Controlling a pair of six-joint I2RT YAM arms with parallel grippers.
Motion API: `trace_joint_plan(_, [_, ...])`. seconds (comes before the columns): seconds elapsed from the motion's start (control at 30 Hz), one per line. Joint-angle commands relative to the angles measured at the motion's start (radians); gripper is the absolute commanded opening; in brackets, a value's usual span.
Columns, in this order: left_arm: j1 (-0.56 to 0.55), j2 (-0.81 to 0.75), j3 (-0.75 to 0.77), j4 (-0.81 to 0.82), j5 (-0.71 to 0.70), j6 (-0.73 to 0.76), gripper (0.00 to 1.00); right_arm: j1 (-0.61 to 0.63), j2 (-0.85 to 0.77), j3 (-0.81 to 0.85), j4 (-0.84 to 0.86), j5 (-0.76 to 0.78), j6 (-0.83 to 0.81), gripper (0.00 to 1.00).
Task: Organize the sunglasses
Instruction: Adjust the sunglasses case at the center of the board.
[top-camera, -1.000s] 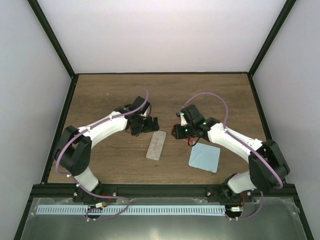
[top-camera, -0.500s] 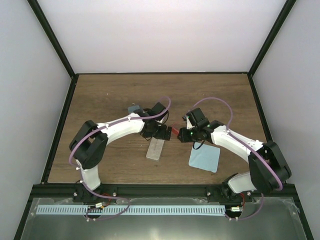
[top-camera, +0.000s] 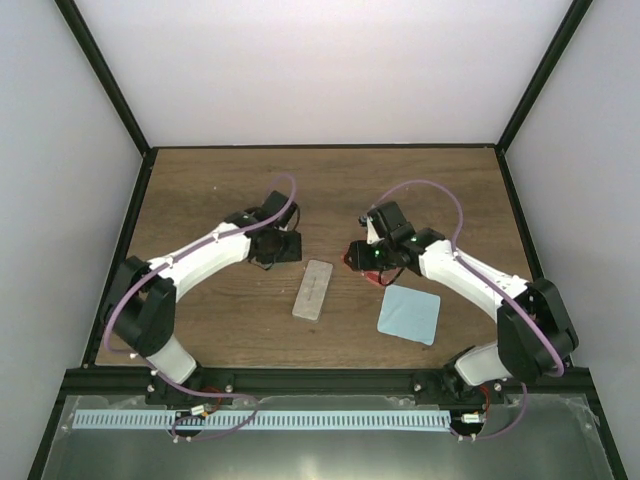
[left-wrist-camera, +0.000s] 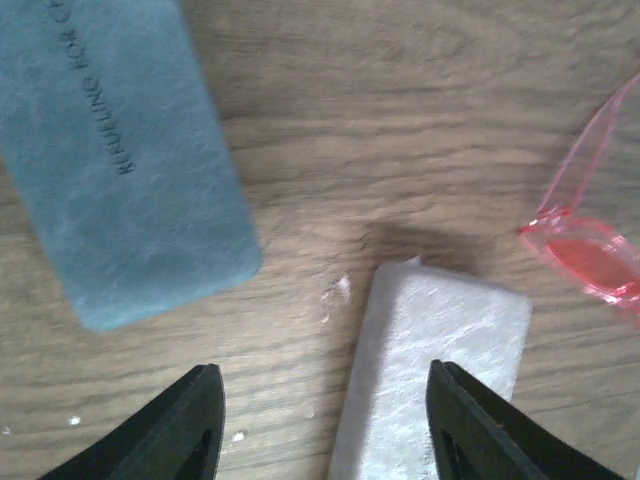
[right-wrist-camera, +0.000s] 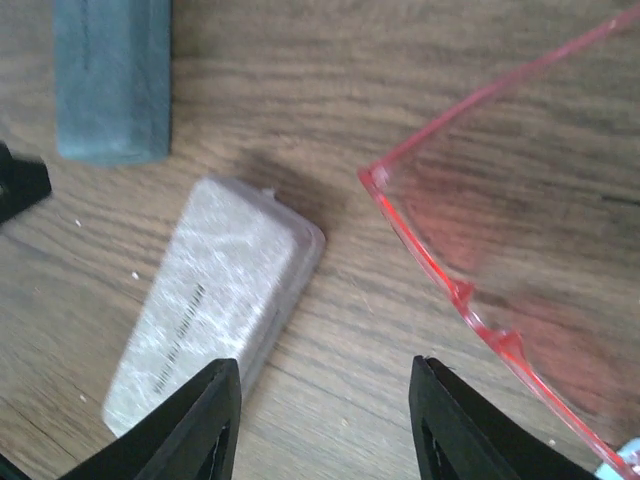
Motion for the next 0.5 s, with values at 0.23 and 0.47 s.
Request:
trace_joint_plan(0.23, [-0.057, -0.087, -0.312, 0.065, 0.140, -0.027, 0.25, 0.076, 0.153, 0.232, -0.065, 0.059, 0.169, 0.40])
trace_joint_plan(0.47, [-0.076, -0.083, -0.298, 0.150, 0.245, -0.006, 0.27, 0.142, 0.205, 0.310, -0.152, 0.121, 0.252, 0.41])
